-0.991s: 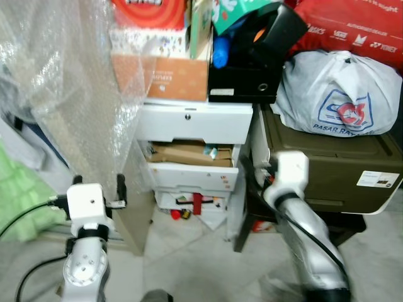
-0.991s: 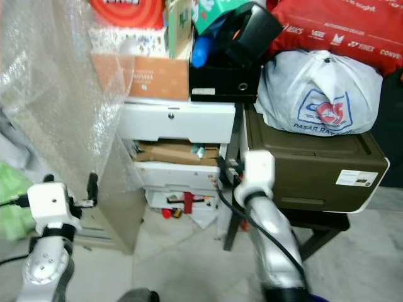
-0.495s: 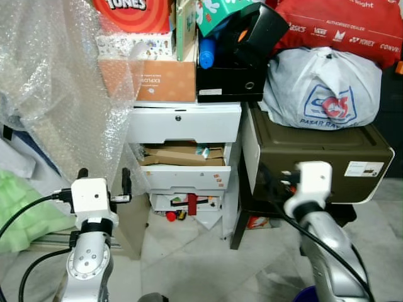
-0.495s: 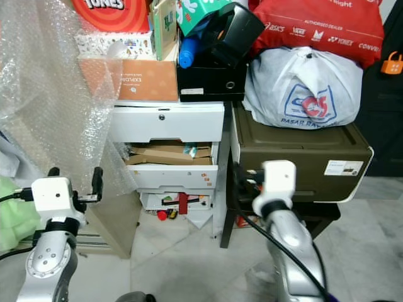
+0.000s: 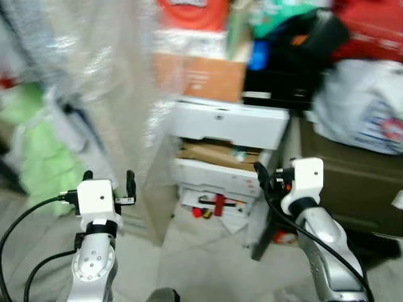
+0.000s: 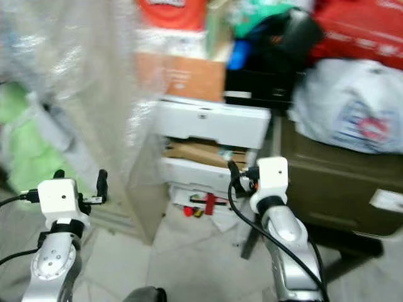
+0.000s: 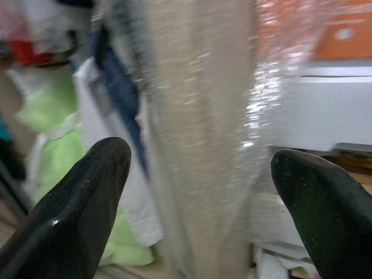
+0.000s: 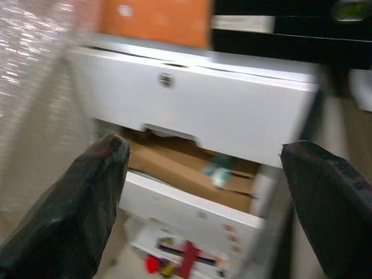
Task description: Clean up the room
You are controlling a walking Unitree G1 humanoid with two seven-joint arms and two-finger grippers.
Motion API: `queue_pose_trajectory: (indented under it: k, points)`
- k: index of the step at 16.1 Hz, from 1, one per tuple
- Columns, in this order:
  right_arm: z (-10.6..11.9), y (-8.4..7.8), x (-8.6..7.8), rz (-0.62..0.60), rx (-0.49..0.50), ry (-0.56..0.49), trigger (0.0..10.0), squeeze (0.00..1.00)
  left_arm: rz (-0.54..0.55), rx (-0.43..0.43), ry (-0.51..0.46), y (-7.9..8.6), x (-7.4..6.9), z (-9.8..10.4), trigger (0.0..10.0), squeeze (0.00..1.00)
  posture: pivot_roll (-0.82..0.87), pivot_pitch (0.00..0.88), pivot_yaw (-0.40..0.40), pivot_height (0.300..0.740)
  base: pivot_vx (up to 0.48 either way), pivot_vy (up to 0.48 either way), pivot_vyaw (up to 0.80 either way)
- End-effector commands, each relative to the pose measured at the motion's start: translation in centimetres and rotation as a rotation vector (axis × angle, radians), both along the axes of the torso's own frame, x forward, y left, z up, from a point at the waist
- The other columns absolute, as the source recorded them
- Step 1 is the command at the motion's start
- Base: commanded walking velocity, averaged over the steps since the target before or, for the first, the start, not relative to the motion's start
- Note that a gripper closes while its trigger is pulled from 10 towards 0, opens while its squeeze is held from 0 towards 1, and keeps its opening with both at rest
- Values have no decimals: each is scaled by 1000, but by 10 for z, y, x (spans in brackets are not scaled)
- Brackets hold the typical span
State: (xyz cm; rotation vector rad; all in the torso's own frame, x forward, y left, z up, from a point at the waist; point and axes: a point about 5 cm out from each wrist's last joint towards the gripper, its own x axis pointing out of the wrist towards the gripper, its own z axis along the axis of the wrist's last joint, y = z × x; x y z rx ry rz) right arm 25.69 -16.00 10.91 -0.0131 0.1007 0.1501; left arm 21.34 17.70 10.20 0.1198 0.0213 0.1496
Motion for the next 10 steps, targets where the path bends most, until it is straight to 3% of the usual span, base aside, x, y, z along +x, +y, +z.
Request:
queue_pose_trajectory:
  k: [1,2,10]
  points:
    - [0,2,2,2,0,2,10000,0,6,-1,5,2,-1,1,10000,0,-86,0,6,740,0,0,800]
    - [0,2,3,3,4,0,10000,0,4,-3,6,1,-1,1,10000,0,-86,0,5,740,0,0,800]
    - [1,5,7,21,0,-8,10000,0,-29,-29,-1,-2,1,2,10000,0,-87,0,-3,740,0,0,0]
